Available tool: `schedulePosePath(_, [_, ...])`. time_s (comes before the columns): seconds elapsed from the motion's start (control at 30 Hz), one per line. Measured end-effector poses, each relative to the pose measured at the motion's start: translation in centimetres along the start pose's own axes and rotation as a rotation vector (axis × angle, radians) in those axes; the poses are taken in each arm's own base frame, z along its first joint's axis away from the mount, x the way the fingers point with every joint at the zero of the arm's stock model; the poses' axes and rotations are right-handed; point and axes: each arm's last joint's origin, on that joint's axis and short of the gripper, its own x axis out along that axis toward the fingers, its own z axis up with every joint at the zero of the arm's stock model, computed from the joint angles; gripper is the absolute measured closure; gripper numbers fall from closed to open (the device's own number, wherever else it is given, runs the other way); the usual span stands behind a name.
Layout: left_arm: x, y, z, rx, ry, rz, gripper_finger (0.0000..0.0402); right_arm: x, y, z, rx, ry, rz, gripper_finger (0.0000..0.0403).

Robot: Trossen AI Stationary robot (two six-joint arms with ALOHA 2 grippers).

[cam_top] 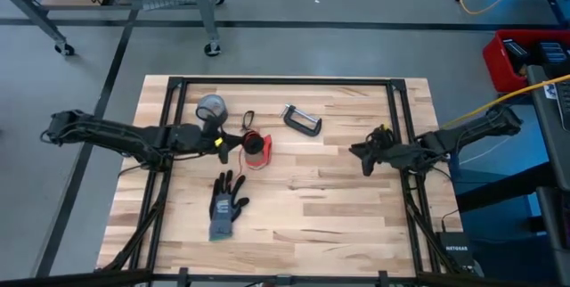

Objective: Coil cords
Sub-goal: Coil the red wire onto the spool

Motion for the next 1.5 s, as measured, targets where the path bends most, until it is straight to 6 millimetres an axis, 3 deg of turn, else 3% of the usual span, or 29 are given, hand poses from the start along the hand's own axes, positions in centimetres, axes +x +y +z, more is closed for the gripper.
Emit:
schedulePosePath(0.37, [-0.6,1.3,-3.4,-0.029,-0.041,-0.209,0.0401,2.0,-0.2,-4.0,0.03,-0.157,0.31,0.0308])
schedulePosePath(0.6, [-0.7,1.9,-4.2,-0.001,-0.089,-0.261,0.0402,2.4,-0.6,-4.7,-0.012,-0.216,0.388,0.0308])
schedulePosePath(0.8, [0.4,1.7,-4.7,0.018,-0.114,-0.277,0.0402,2.4,-0.8,-4.9,-0.046,-0.264,0.415,0.0308])
schedulePosePath(1.03, [2.6,1.2,-5.7,-0.043,-0.099,-0.275,0.0402,2.5,-0.9,-5.0,-0.046,-0.266,0.415,0.0308])
schedulePosePath(1.5, [10.0,-1.7,-7.7,-0.135,0.05,-0.227,0.0401,3.1,-0.8,-5.5,-0.076,-0.234,0.382,0.0308])
